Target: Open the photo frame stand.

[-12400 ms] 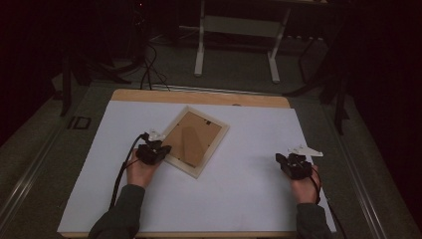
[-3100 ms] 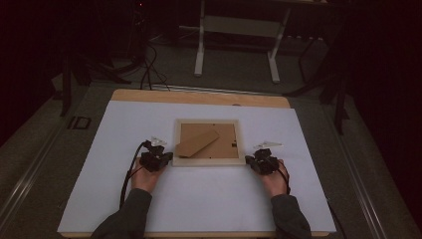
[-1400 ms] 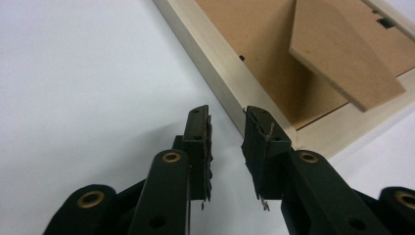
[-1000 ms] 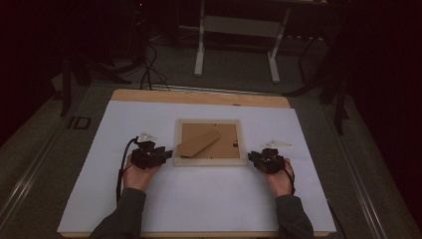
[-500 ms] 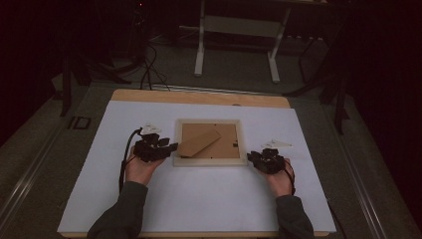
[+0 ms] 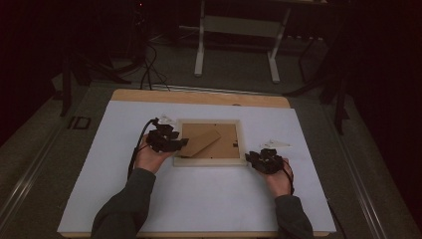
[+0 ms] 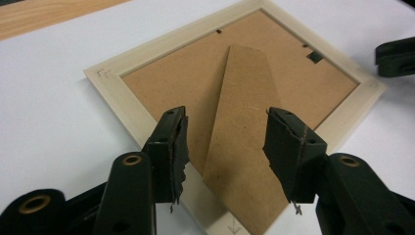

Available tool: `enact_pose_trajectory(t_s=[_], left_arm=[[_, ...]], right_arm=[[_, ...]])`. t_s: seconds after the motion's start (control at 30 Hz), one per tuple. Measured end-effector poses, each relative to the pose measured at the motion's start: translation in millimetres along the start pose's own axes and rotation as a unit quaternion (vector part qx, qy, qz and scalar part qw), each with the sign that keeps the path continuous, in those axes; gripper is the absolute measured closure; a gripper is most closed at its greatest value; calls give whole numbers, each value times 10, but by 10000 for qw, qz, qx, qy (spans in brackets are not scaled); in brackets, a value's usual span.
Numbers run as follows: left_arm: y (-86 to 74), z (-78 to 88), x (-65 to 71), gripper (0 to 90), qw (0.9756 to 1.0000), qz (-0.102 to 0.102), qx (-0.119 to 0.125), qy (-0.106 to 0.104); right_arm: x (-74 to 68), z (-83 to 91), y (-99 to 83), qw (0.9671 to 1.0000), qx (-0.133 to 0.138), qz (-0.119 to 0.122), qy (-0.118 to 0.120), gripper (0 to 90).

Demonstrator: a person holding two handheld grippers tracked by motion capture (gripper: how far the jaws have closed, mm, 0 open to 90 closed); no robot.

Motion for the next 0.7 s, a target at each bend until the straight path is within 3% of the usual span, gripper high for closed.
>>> enact_pose_trajectory(t_s=[0.4,0.7], left_arm=[[72,-264,16,431,9993,-175,-223,-263],[45,-422,29,340,9983,-84,-380,-444]], right_arm=[[-10,-7,-2,10000,-15,4,25,714],[-17,-4,1,10000,-8,-9,43,707]])
Point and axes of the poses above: each handheld gripper's, and its own axes: z roughly backward along the jaws, y roughly out of its top, x roughly to its right, the point moved 7 cm from there along -z, roughly forward along the jaws, and after that the axes turned 11 degrees about -z, right-handed, at the moved point
